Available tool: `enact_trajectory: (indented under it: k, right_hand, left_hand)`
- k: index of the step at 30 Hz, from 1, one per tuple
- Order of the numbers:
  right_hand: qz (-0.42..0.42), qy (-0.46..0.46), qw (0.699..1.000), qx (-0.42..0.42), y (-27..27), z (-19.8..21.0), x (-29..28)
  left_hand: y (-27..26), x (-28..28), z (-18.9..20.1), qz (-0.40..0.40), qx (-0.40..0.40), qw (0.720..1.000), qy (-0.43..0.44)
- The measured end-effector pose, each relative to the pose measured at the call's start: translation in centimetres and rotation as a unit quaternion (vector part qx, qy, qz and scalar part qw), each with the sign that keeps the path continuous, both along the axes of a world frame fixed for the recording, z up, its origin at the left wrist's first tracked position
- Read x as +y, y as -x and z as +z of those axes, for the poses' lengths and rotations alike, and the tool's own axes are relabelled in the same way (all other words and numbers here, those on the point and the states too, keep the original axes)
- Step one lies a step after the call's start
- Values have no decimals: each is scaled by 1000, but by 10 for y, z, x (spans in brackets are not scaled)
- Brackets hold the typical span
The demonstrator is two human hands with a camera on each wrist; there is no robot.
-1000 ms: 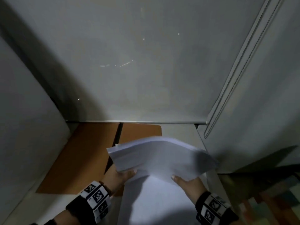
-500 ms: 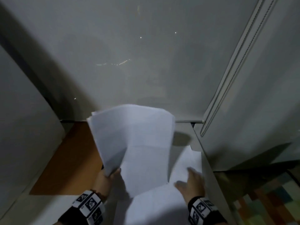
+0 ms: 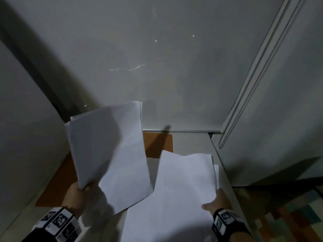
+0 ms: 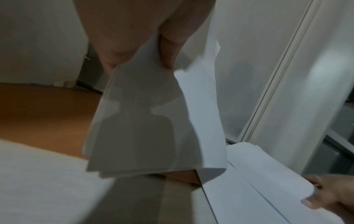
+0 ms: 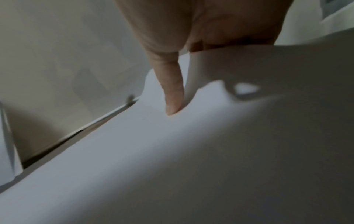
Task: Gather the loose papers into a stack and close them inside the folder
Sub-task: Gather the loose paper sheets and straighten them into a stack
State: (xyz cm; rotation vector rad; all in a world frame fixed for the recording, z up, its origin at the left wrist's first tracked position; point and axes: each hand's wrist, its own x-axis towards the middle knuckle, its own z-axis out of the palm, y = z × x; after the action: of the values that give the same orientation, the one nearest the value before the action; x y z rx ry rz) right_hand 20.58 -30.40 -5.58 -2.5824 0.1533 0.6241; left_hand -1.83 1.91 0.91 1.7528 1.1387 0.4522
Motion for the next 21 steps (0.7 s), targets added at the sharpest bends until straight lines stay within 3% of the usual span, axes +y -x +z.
enact_trajectory:
  k: [4, 9, 17, 21]
  right_hand:
    - [56, 50, 997, -22, 12, 11, 11]
    - [66, 56, 996, -24, 28, 14, 29]
    - [31, -109, 993, 43, 29, 23, 43]
    - [16, -215, 975, 47, 22, 15, 37]
  left_hand:
    - [4, -6, 1, -19, 18, 1000, -6]
    - [4, 2, -6, -10, 44, 999, -28]
    - [6, -3, -8, 9, 35, 999, 25]
    - [8, -6, 1, 9, 17, 1000, 13]
